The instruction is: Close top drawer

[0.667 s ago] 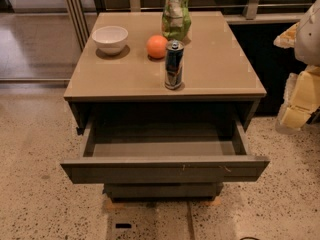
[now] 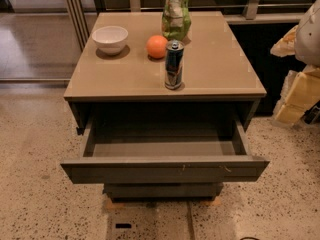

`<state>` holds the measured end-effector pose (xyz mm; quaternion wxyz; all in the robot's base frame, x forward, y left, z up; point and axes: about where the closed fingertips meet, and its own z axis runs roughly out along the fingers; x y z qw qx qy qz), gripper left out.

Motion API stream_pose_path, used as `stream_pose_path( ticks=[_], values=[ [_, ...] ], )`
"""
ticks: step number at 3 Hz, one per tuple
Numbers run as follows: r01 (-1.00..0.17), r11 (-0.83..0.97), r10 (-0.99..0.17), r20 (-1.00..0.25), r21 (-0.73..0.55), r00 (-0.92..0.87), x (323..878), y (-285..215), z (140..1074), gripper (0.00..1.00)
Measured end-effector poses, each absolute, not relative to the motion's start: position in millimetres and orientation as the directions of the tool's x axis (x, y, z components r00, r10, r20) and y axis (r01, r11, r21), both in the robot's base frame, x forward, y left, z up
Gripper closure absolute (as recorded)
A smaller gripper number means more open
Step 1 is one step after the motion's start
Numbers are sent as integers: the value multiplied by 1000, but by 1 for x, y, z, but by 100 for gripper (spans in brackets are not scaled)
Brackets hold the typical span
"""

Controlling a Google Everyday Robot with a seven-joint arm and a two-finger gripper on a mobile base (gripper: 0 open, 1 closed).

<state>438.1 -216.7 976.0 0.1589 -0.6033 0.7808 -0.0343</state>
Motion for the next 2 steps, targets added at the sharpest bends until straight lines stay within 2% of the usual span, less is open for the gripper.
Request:
stream_pose_path(
  ticks=[2],
  values=[
    [-926,327,-907,-335,-186,-253,420,-213,889,65]
  ],
)
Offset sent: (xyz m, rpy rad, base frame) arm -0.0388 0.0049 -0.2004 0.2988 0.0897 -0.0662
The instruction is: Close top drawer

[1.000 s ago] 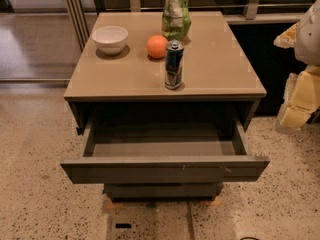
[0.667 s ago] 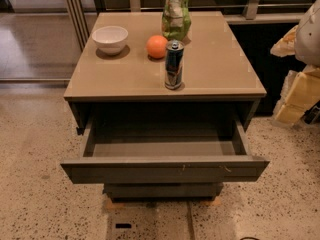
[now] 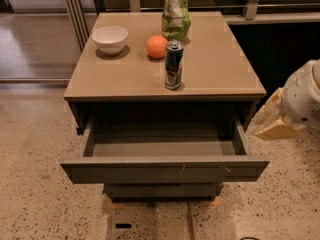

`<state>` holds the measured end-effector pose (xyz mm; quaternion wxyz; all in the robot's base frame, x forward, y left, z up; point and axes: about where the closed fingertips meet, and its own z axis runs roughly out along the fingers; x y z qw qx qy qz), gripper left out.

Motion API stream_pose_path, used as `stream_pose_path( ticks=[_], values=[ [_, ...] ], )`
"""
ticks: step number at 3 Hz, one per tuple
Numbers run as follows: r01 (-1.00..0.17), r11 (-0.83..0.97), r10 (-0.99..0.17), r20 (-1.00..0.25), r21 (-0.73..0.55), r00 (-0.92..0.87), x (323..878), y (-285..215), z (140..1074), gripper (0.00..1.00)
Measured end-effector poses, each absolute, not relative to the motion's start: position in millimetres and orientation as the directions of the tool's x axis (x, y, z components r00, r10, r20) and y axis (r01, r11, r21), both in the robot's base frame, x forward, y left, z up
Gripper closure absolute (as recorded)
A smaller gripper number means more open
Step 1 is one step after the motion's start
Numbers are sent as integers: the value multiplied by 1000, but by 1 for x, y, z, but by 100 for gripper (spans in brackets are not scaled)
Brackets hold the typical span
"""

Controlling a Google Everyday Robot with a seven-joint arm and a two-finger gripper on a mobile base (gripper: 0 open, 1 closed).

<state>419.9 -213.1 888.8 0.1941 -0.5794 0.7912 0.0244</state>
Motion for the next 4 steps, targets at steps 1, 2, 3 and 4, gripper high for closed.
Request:
stream_pose_path(
  ticks=[1,2,3,4],
  values=[
    [-939,335,-865,-421,-81,-272,408,-206,810,88],
    [-955,290,-832,-476,67,-286,395,-188,733,100],
    [-955,289,-832,-476,67,-285,395,-188,733,100],
    [-968,244,-857,-456,48,-239,399,-188,707,100]
  ],
)
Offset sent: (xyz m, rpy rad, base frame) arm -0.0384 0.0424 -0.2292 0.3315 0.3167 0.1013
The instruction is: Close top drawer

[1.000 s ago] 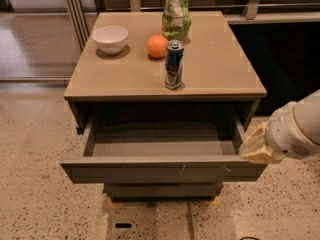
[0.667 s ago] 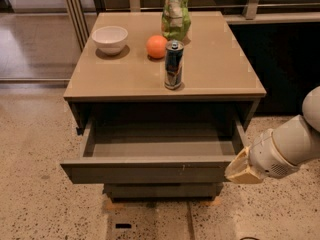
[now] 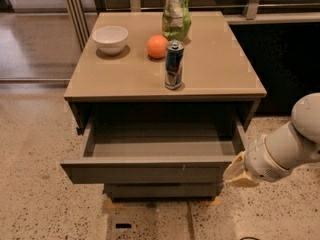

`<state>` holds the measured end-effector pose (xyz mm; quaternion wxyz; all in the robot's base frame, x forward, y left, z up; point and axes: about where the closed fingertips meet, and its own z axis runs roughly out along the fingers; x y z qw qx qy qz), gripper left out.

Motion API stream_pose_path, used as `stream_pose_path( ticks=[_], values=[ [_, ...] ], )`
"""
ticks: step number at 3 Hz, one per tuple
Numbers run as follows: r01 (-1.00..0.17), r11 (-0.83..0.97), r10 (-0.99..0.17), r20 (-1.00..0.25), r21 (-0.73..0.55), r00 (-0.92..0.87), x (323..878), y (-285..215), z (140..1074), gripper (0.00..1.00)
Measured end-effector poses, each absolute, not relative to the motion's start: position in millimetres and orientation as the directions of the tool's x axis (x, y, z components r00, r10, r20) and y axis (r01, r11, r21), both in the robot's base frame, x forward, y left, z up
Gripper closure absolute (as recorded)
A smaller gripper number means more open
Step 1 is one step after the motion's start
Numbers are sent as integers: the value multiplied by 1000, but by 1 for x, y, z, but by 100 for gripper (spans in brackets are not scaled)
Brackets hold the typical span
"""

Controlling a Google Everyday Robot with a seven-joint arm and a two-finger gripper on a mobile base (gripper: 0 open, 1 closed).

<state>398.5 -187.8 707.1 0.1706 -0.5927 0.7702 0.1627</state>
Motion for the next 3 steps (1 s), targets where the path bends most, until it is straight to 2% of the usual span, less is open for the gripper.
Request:
stream_pose_path(
  ticks=[1,2,3],
  values=[
    [-979,200,-855,-482,33,-191,406,-177,665,100],
    [-984,173,-820,-559,-44,-119,424,-161,634,100],
    [-970,169,-774,-633,-177,-19,445,-149,626,100]
  ],
)
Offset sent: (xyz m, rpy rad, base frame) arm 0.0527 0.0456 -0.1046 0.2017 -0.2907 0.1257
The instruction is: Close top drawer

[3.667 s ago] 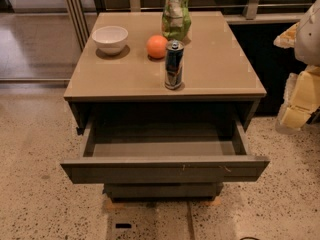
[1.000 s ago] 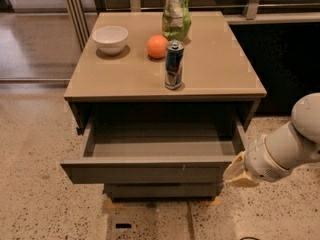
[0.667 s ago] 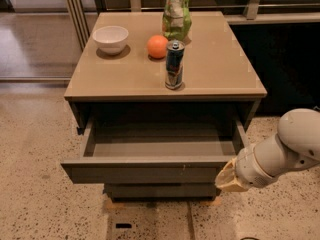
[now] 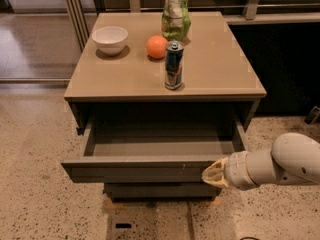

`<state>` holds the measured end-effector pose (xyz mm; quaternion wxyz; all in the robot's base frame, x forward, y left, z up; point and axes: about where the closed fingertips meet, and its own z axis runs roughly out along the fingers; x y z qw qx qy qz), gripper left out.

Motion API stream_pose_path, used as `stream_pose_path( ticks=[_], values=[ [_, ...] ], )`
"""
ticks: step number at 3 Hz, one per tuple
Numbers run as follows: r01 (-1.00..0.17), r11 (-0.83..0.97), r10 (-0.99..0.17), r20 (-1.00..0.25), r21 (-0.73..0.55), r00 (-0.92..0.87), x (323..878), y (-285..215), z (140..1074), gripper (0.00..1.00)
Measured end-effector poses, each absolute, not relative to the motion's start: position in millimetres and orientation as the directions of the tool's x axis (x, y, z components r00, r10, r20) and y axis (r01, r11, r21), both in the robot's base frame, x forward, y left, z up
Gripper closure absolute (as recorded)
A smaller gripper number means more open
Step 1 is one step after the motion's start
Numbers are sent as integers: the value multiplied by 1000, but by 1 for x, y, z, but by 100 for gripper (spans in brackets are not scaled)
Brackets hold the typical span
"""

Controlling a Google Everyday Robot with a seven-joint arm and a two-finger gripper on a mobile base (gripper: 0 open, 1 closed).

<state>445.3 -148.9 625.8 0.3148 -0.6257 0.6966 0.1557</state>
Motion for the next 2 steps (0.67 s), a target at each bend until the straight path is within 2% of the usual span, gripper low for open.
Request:
stream_pose_path(
  ticks=[2],
  values=[
    [-961,152,-786,-618,-232,25,445,-149,622,100]
  ],
)
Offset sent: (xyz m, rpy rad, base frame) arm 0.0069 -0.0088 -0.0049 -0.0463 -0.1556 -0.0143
